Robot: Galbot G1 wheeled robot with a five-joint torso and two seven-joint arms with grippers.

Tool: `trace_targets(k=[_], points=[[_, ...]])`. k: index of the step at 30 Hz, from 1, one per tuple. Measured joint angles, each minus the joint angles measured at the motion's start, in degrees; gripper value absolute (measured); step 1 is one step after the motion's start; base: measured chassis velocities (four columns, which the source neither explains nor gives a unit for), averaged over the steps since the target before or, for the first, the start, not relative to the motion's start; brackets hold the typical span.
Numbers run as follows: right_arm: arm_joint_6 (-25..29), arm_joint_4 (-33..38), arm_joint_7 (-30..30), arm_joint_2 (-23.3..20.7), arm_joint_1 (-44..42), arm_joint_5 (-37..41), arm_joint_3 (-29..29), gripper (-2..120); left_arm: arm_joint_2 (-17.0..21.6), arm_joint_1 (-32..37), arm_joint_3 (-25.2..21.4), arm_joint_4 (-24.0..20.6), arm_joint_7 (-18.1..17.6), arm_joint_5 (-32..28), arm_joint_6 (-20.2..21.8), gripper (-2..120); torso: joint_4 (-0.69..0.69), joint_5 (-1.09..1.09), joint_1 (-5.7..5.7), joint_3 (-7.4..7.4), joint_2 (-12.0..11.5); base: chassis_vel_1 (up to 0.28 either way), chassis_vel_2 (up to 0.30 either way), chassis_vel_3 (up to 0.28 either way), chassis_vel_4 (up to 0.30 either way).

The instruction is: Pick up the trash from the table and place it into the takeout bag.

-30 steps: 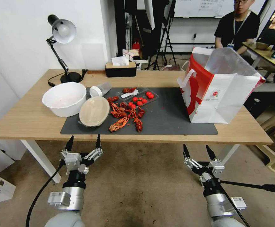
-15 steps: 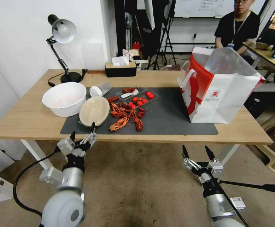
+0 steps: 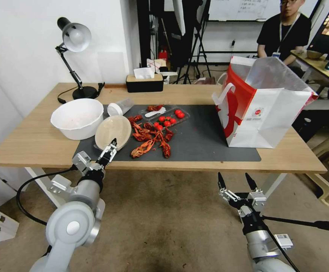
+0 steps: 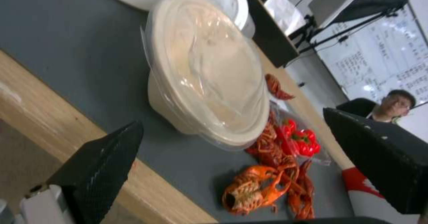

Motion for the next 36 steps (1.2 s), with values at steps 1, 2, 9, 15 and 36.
trace_targets(k=[1, 2, 9, 15, 36], points=[[0.0, 0.0, 0.0, 0.0, 0.0, 0.0, 0.0, 100, -0.1, -0.4, 0.0, 0.1, -0.7, -0.8, 0.7, 100, 0.0, 0.0, 0.0, 0.0, 0.0, 0.0, 0.0, 0.0, 0.0], [0.0, -0.1, 0.0, 0.0, 0.0, -0.1, 0.1, 100, -0.1, -0.9, 0.1, 0.4, -1.0, -1.2, 1.1, 100, 0.0, 0.0, 0.0, 0.0, 0.0, 0.0, 0.0, 0.0, 0.0], [0.0, -0.1, -0.1, -0.2, -0.1, -0.2, 0.4, 100, -0.3, -2.6, 0.7, 2.6, -1.5, -2.1, 1.2, 95, 0.0, 0.0, 0.0, 0.0, 0.0, 0.0, 0.0, 0.0, 0.0], [0.0, 0.0, -0.3, -0.3, -0.1, -0.4, 0.5, 100, -0.3, -3.1, 1.1, 3.9, -1.1, -2.1, 0.6, 77, 0.0, 0.0, 0.0, 0.0, 0.0, 0.0, 0.0, 0.0, 0.0], [0.0, -0.2, -0.6, -0.1, 0.5, -1.4, 0.9, 100, -0.5, -4.8, 2.3, 7.3, 0.5, -1.7, -2.7, 1, -0.01, 0.0, 0.0, -0.01, 0.0, 0.0, 0.0, 0.0, 0.0]])
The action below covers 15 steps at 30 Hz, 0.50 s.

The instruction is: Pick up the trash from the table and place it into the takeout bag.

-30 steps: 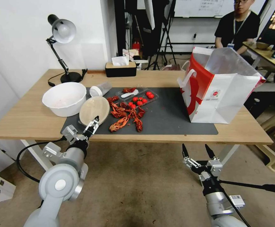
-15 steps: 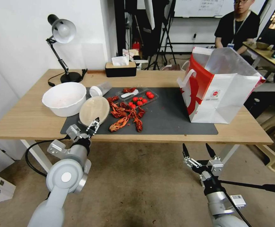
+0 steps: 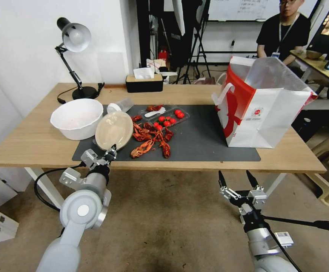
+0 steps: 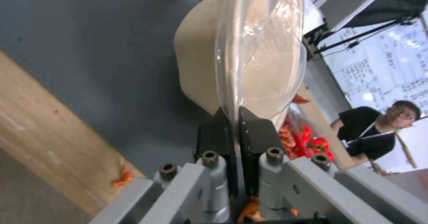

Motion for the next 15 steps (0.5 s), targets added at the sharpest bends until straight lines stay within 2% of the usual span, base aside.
trace_targets(k=[4, 9, 10, 12, 13, 15], points=[[-0.1, -0.2, 0.0, 0.1, 0.5, -0.2, -0.3, 100, -0.1, 0.2, 0.0, 0.2, 0.2, 0.1, -0.6, 0, 0.01, -0.02, 0.0, 0.01, 0.0, 0.0, 0.0, 0.0, 0.0], [-0.2, -0.6, 0.2, 0.5, 1.2, -0.7, -0.9, 100, 0.1, 0.8, -0.1, -0.5, 2.5, 0.1, -2.1, 0, 0.01, -0.01, 0.0, 0.01, 0.0, 0.0, 0.0, 0.0, 0.0], [-0.2, -0.7, 0.2, 0.6, 1.2, -0.9, -1.2, 100, 0.1, 1.1, -0.1, -0.7, 3.7, 0.6, -2.9, 0, 0.01, -0.01, 0.0, 0.01, 0.0, 0.0, 0.0, 0.0, 0.0], [-0.2, -0.9, 0.2, 0.8, 1.4, -1.3, -1.7, 100, 0.1, 2.5, 1.3, -1.6, 8.5, 6.6, -6.3, 0, 0.01, -0.01, 0.0, 0.01, 0.0, 0.0, 0.0, 0.0, 0.0], [-0.2, -0.9, 0.2, 0.8, 1.4, -1.3, -1.7, 100, 0.1, 2.5, 1.3, -1.6, 8.5, 6.6, -6.3, 0, 0.01, -0.01, 0.0, 0.01, 0.0, 0.0, 0.0, 0.0, 0.0], [0.0, -1.0, 0.2, 0.9, 1.4, -1.4, -1.9, 100, 0.7, 3.4, 2.3, -1.9, 13.9, 12.8, -9.2, 0, 0.01, -0.01, 0.0, 0.01, 0.0, 0.0, 0.0, 0.0, 0.0]])
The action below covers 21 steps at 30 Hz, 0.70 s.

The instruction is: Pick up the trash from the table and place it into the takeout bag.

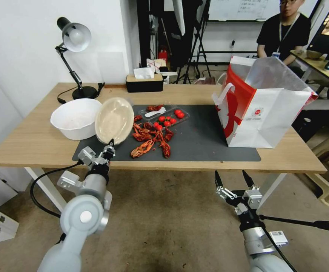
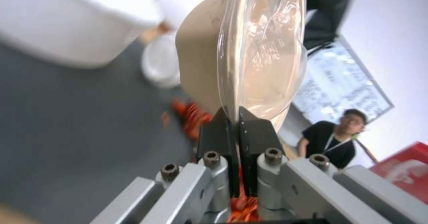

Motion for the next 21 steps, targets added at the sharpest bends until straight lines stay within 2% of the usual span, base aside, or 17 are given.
trace_targets(k=[1, 2, 4, 5, 6, 9, 10, 14, 20, 21], points=[[0.2, 0.0, 0.0, 0.0, 0.0, -0.1, 0.0, 100, 0.4, 0.1, 0.2, -0.3, 2.7, 2.3, -0.7, 0, 0.0, -0.01, 0.0, 0.0, 0.0, 0.0, 0.0, 0.0, 0.0], [0.2, 0.0, 0.0, 0.0, 0.0, -0.1, 0.0, 100, 0.4, 0.1, 0.2, -0.3, 2.7, 2.3, -0.7, 0, 0.0, -0.01, 0.0, 0.0, 0.0, 0.0, 0.0, 0.0, 0.0], [0.8, -0.2, -0.1, 0.1, -0.1, -0.4, 0.0, 100, 1.1, 0.0, 0.2, -0.7, 6.8, 4.6, -1.7, 0, 0.0, 0.0, 0.0, 0.0, 0.0, 0.0, 0.0, 0.0, 0.0], [1.0, -0.4, -0.2, 0.2, -0.1, -0.6, 0.1, 100, 1.7, -0.2, 0.2, -0.5, 10.4, 6.6, -3.0, 0, 0.0, 0.0, 0.0, 0.0, 0.0, 0.0, 0.0, 0.0, 0.0], [1.0, -0.4, -0.2, 0.2, -0.1, -0.6, 0.1, 100, 1.7, -0.2, 0.2, -0.5, 10.4, 6.6, -3.0, 0, 0.0, 0.0, 0.0, 0.0, 0.0, 0.0, 0.0, 0.0, 0.0], [1.2, -0.5, -0.3, 0.5, -0.6, -1.3, 0.3, 100, 3.7, -0.3, 0.6, 0.8, 16.8, 10.4, -5.5, 0, 0.0, -0.02, 0.0, 0.0, 0.0, 0.0, 0.0, 0.0, 0.0], [1.2, -0.5, -0.3, 0.5, -0.6, -1.3, 0.3, 100, 3.7, -0.3, 0.6, 0.8, 16.8, 10.4, -5.5, 0, 0.0, -0.02, 0.0, 0.0, 0.0, 0.0, 0.0, 0.0, 0.0], [1.2, -0.5, -0.3, 0.9, -1.1, -2.3, 0.4, 100, 7.5, -0.9, 1.8, 2.5, 23.0, 12.1, -8.0, 0, 0.0, 0.0, 0.0, 0.0, 0.0, 0.0, 0.0, 0.0, 0.0], [1.2, -0.5, -0.2, 1.1, -1.3, -2.5, 0.8, 100, 9.5, -2.5, 3.0, 4.4, 26.2, 12.7, -9.6, 0, 0.0, 0.0, 0.0, 0.0, 0.0, 0.0, 0.0, 0.0, 0.0], [1.2, -0.3, -0.2, 1.3, -1.8, -2.7, 1.1, 100, 11.0, -4.2, 4.1, 6.0, 27.6, 13.2, -10.5, 0, -0.01, -0.01, 0.0, 0.0, 0.0, 0.0, 0.0, 0.0, 0.0]])
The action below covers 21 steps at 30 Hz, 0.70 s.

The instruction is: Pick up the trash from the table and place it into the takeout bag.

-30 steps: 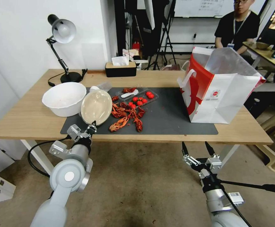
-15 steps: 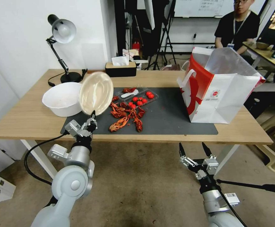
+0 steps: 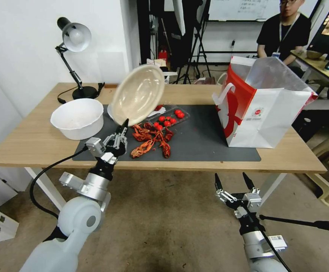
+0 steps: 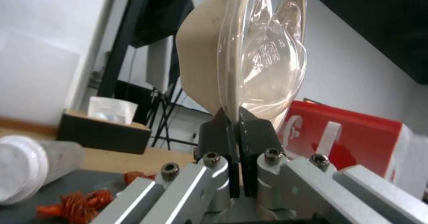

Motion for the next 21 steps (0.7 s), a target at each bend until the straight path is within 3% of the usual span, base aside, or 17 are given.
trace_targets(k=[8, 21], points=[[0.2, 0.4, -0.2, 0.5, -1.1, -1.0, 1.1, 100, 4.9, -7.4, 2.1, 4.1, 2.1, -2.2, -1.0, 0, 0.01, 0.0, 0.0, 0.0, 0.0, 0.0, 0.0, 0.0, 0.0], [-0.2, 1.0, -0.1, 1.8, -1.5, -2.5, 1.1, 100, 7.3, -18.6, 7.1, 8.3, 2.6, -5.9, -0.2, 0, 0.01, 0.0, 0.0, 0.0, 0.0, 0.0, 0.0, 0.0, 0.0]])
